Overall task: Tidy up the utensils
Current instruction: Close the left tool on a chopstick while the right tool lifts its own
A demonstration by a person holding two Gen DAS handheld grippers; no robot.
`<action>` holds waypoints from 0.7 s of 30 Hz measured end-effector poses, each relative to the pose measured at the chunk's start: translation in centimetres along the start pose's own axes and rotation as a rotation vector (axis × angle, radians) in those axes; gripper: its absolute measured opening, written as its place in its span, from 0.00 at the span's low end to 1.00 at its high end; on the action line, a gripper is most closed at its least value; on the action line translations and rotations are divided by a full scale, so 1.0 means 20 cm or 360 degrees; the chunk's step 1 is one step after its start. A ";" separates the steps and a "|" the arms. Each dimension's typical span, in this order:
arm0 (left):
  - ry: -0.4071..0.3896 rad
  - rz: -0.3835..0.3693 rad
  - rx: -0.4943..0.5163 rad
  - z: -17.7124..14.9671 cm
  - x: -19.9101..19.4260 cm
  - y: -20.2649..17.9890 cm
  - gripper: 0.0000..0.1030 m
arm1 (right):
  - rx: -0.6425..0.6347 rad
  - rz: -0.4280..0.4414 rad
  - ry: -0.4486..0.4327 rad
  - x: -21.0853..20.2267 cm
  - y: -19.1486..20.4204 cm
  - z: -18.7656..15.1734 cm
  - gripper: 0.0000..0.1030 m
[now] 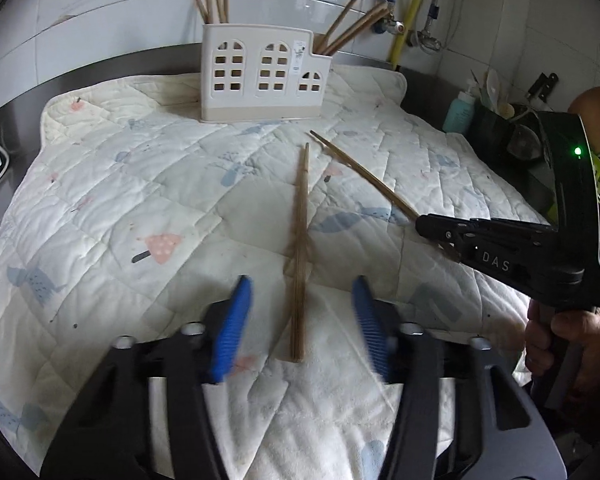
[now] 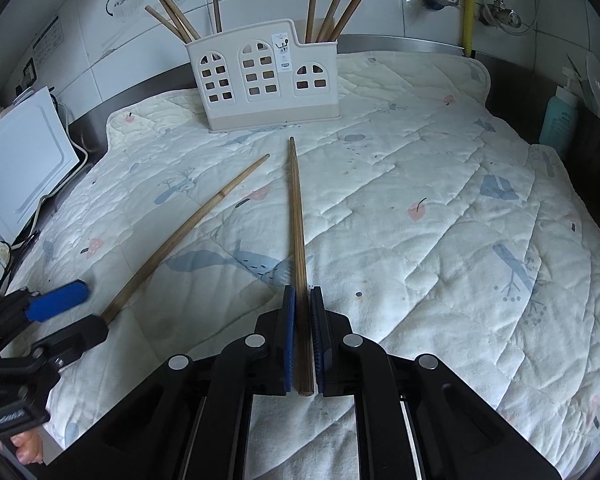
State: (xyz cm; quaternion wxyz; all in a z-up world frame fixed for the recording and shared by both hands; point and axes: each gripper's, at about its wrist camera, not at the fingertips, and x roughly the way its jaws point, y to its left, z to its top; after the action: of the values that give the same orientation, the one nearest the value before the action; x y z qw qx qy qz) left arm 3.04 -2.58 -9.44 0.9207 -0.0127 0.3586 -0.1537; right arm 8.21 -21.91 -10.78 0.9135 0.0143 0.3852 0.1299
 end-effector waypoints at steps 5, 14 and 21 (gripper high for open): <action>0.0032 -0.0007 0.0016 0.00 0.05 0.00 0.25 | 0.0009 0.0009 -0.0001 0.00 0.00 0.00 0.07; 0.0045 0.0006 0.0044 -0.01 0.08 -0.01 0.20 | -0.0004 0.0000 -0.0003 0.00 0.01 0.00 0.08; 0.0047 0.0027 0.0060 -0.02 0.08 -0.03 0.16 | -0.0007 -0.0001 -0.0005 0.01 0.01 0.00 0.08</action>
State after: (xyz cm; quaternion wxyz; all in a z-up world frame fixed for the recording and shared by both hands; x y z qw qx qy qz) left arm 3.86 -3.53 -10.71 0.9166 0.0100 0.3694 -0.1528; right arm 8.19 -21.70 -10.91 0.9142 0.0122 0.3835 0.1304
